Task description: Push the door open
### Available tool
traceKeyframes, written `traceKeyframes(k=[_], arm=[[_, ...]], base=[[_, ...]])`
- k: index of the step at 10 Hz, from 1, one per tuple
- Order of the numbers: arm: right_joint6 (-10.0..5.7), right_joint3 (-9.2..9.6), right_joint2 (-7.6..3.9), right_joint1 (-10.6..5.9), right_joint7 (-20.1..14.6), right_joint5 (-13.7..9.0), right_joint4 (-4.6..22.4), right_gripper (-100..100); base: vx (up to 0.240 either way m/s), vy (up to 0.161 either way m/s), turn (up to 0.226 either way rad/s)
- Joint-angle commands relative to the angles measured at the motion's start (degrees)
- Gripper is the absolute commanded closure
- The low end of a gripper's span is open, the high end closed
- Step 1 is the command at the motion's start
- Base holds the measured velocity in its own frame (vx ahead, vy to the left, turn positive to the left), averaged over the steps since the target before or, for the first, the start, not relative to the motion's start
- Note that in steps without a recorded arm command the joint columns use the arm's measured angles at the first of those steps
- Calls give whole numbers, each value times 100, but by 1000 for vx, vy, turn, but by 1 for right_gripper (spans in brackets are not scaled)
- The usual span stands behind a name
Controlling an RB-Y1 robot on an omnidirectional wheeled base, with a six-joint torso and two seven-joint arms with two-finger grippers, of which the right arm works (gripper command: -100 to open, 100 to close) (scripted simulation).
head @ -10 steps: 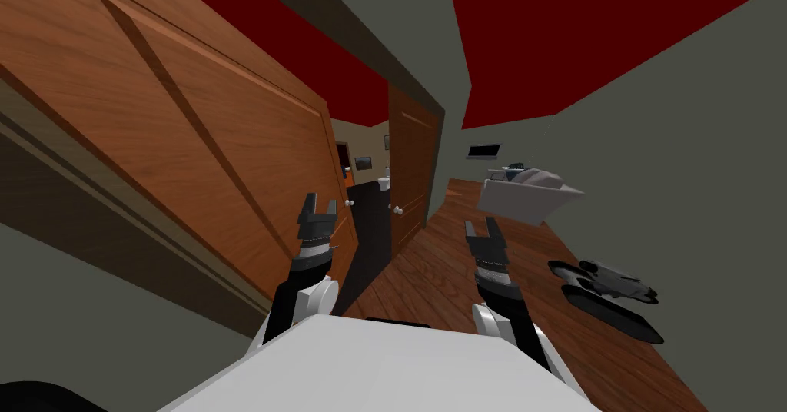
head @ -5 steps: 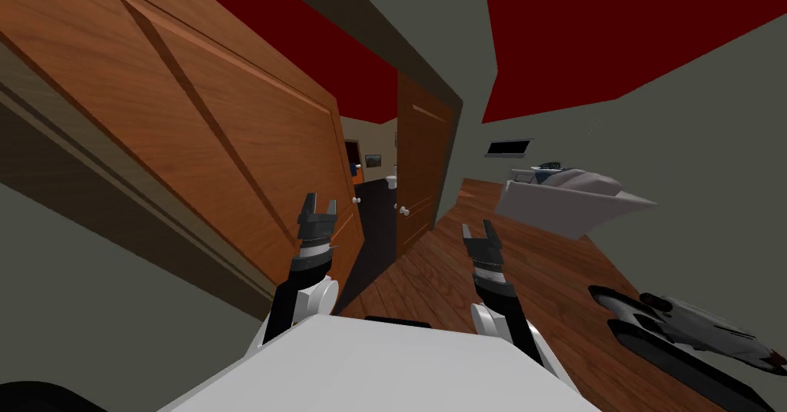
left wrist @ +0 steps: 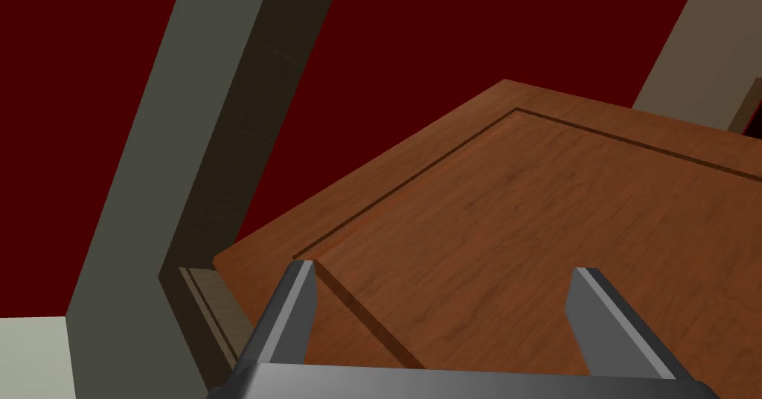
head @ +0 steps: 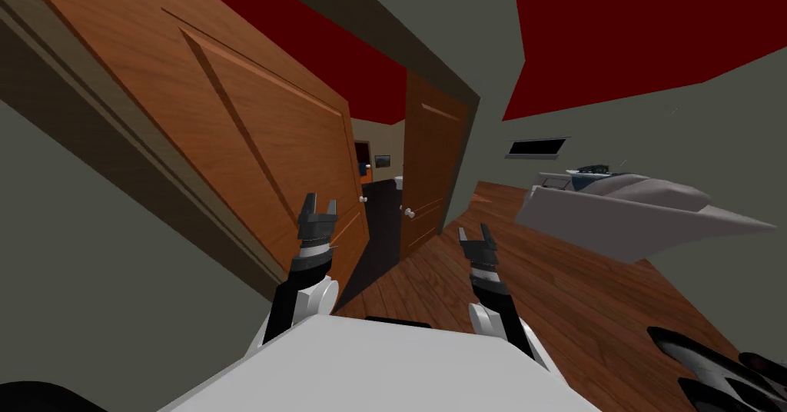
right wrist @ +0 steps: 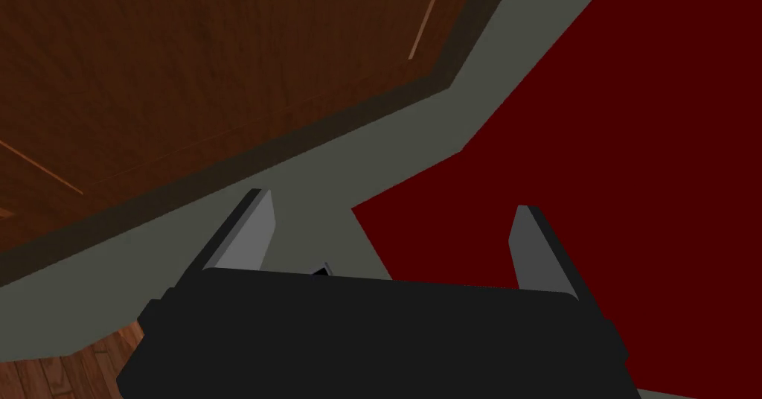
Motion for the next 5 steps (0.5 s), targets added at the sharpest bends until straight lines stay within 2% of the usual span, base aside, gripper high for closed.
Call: traceKeyframes(k=[1, 5], arm=[[-9, -16, -24, -57, -235, -54, 182, -100], [-54, -59, -75, -232, -787, -188, 705, -100]], base=[[41, -95, 178], [38, -84, 203]])
